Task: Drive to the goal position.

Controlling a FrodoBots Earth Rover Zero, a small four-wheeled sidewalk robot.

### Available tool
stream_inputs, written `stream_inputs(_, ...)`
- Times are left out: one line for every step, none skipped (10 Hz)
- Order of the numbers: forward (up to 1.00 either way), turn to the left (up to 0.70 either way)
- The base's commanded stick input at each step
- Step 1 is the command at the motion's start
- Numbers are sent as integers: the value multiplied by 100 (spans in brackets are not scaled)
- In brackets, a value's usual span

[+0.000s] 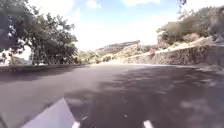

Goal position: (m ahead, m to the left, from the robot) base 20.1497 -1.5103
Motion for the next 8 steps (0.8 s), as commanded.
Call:
stream_inputs(45,0)
stream_inputs(45,0)
stream_inputs(45,0)
stream_inputs(45,0)
stream_inputs(45,0)
stream_inputs(45,0)
stream_inputs(45,0)
stream_inputs(45,0)
